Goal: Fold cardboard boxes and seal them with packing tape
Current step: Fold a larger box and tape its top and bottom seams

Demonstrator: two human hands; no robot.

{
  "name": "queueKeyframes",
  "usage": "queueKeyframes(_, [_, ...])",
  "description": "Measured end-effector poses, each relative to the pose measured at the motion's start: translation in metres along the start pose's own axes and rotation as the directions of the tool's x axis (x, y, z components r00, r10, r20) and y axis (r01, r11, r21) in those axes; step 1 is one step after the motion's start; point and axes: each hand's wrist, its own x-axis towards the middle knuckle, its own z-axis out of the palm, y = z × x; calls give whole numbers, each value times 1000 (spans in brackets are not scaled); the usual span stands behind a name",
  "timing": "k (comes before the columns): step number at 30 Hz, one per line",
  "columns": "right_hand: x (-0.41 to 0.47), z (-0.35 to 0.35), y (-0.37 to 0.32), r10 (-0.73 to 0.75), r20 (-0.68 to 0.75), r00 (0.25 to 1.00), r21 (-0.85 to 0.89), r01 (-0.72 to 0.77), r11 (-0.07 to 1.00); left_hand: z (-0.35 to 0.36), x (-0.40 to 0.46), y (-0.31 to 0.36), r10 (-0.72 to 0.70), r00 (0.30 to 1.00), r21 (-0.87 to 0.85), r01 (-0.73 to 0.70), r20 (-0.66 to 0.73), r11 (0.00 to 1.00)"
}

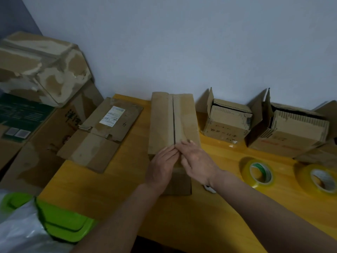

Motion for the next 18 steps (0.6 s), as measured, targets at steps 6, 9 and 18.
queueKeyframes(6, [21,3,5,66,73,995,-199,-50,979,2,0,-6,38,999,-23,-38,6,999])
queueKeyframes(9, [37,-4,8,129,147,981,-293,-82,953,5,-1,-11,52,999,-26,-52,6,998])
queueKeyframes(18, [67,-10,14,233,192,953,-424,-133,896,3,1,-21,119,993,-31,-119,15,992])
